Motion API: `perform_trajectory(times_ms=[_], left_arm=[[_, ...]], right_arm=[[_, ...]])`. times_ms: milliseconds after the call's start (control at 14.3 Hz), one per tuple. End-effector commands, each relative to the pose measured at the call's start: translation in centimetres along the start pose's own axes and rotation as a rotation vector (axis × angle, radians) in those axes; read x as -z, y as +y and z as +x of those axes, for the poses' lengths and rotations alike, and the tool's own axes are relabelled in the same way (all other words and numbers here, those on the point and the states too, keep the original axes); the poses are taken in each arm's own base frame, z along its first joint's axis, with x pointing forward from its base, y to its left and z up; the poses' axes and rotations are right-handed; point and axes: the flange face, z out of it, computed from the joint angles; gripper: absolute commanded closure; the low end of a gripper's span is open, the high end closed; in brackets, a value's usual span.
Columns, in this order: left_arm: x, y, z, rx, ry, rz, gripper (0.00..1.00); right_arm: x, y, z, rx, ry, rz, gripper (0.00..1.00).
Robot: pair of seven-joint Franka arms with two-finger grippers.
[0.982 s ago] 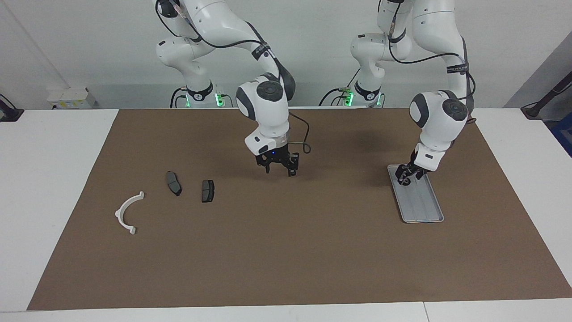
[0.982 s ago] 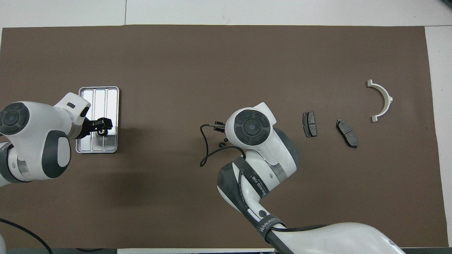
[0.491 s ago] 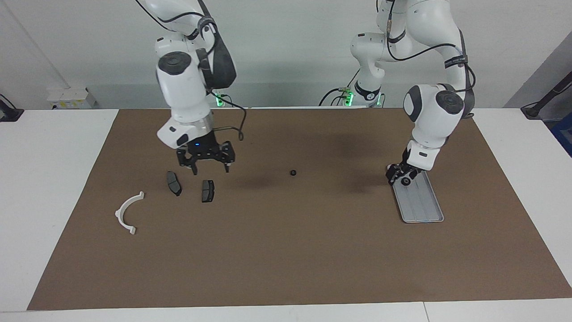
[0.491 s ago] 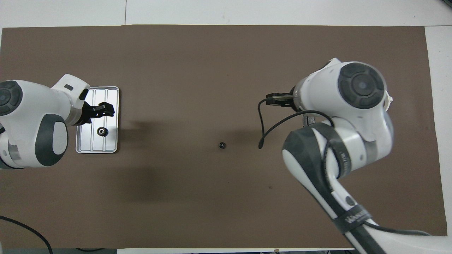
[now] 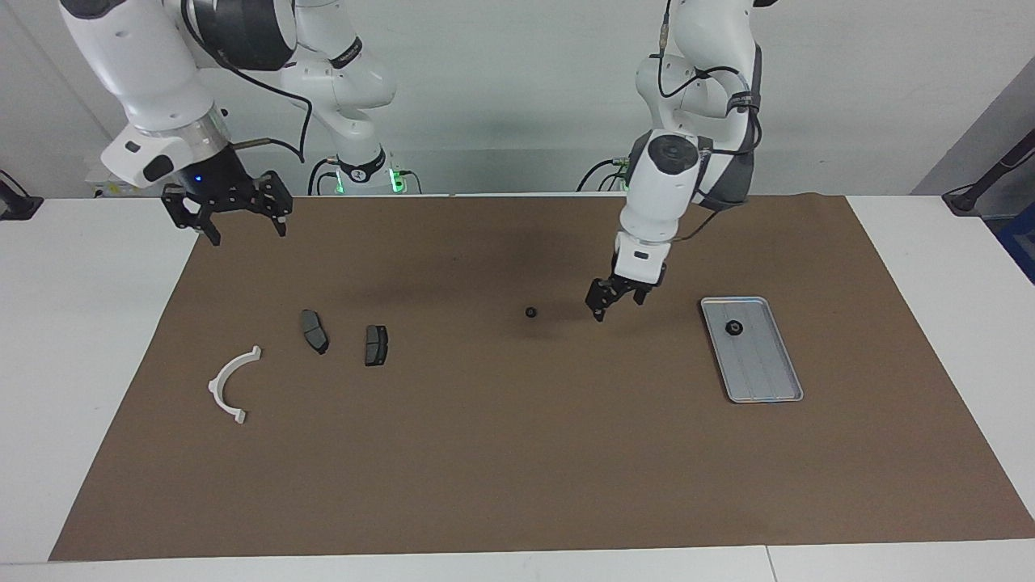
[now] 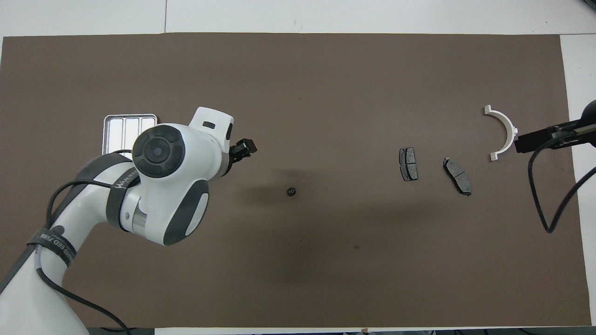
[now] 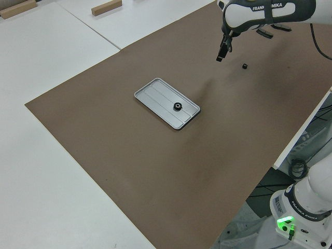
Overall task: Pick bearing gear from pile to tray
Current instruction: 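Grasp the second bearing with the left gripper while the right gripper retracts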
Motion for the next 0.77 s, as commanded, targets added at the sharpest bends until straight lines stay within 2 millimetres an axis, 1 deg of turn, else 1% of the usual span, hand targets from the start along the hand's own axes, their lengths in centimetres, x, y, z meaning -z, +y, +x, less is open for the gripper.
perform_trajectory(times_ms=[0,70,140,210,281,421,561,701], left_arm=[[-1.9,6.3,-3.1,0.033,-0.018,0.049,0.00],[-3.4,9.1,-4.3,0.043,-0.024,0.071,0.00],[-4.3,10.4,-4.4,0.045,-0.020,0.073,0.00],[-5.4,11.0,-5.1,0.033,-0.026,0.083,0.00],[-6.8,11.5,-7.0,0.003,-0.034,0.103,0.00],[-8.5,10.6,-8.5,-0.021,-0.050,0.153,0.00],[-8.9,10.1,-8.9,-0.027,-0.054,0.161,0.00],[-8.9,10.1,-9.0,-0.030,-0.054,0.158,0.01]], right_arm=[[2.1,0.6,-0.6,-0.008,-0.044,0.016,0.00],[2.5,0.8,-0.9,-0.015,-0.050,0.022,0.00],[2.5,0.7,-0.9,-0.033,-0.052,0.022,0.00],[2.4,0.4,-0.9,-0.061,-0.054,0.021,0.00],[2.4,0.2,-0.9,-0.073,-0.060,0.022,0.00],[2.3,-0.1,-1.1,-0.073,-0.079,0.027,0.00],[2.1,0.0,-1.2,-0.087,-0.090,0.029,0.00],[1.8,-0.1,-1.3,-0.093,-0.103,0.028,0.00]])
